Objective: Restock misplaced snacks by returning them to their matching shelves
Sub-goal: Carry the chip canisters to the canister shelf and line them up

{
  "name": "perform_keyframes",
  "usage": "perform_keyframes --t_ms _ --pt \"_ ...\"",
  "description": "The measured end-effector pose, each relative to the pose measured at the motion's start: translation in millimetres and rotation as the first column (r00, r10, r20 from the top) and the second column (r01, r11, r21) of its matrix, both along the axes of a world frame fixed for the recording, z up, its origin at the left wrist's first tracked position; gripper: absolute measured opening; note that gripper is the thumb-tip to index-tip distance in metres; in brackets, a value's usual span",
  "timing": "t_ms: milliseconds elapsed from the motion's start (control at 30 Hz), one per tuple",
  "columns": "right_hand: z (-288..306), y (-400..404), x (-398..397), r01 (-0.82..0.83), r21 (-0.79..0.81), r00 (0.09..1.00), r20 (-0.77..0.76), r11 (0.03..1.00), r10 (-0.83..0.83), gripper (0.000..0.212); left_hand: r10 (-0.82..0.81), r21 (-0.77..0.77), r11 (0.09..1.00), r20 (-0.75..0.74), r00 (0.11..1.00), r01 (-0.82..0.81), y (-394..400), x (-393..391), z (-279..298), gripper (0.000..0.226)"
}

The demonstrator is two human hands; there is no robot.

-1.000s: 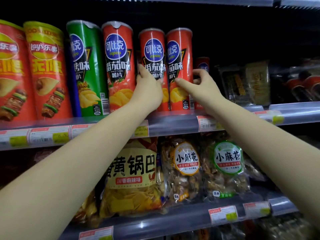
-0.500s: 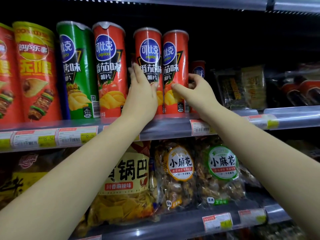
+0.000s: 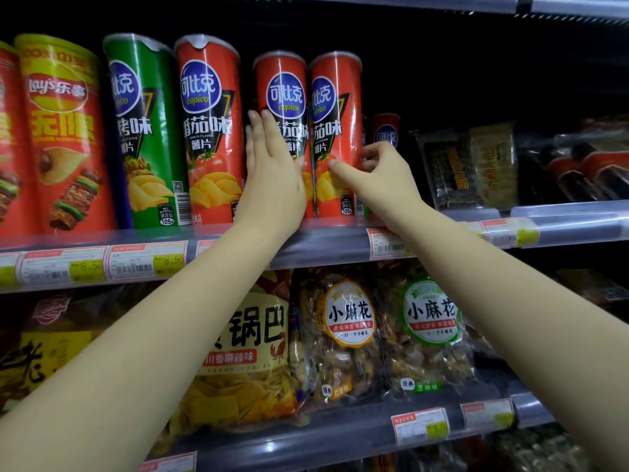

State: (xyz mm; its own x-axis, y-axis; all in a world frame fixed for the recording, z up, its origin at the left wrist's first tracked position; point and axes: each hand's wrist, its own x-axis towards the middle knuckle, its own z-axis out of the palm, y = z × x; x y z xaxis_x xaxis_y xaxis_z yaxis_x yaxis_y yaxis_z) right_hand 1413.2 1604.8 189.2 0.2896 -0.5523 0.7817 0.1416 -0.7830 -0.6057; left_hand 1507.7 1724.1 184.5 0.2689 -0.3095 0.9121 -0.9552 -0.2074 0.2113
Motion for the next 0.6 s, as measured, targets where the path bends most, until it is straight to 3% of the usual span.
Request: perform_keyframes --t_ms 200,333,433,600 --pt "-2 4 1 0.044 -0.031 0.999 -0.002 0.999 -0.044 0.062 -0.097 -0.048 0.994 0.075 0.992 0.101 11 -9 -4 0.064" --pt "-1 8 0 0.116 -0.084 0.993 -0.006 0.99 -0.117 0.059 -0.205 -0.127 0.971 -0.012 0.979 0.202 38 -13 -22 0.061" --pt "-3 11 -1 0.139 -0.105 0.99 0.002 0.985 -0.139 0.062 -0.232 -0.137 0.963 0.023 0.973 0.233 67 -13 -38 0.056" --pt "-8 34 -12 0.258 -0.176 0.963 0.125 0.95 -0.239 0.066 -0.325 -0.12 0.942 -0.085 0.942 0.314 109 -12 -46 0.053"
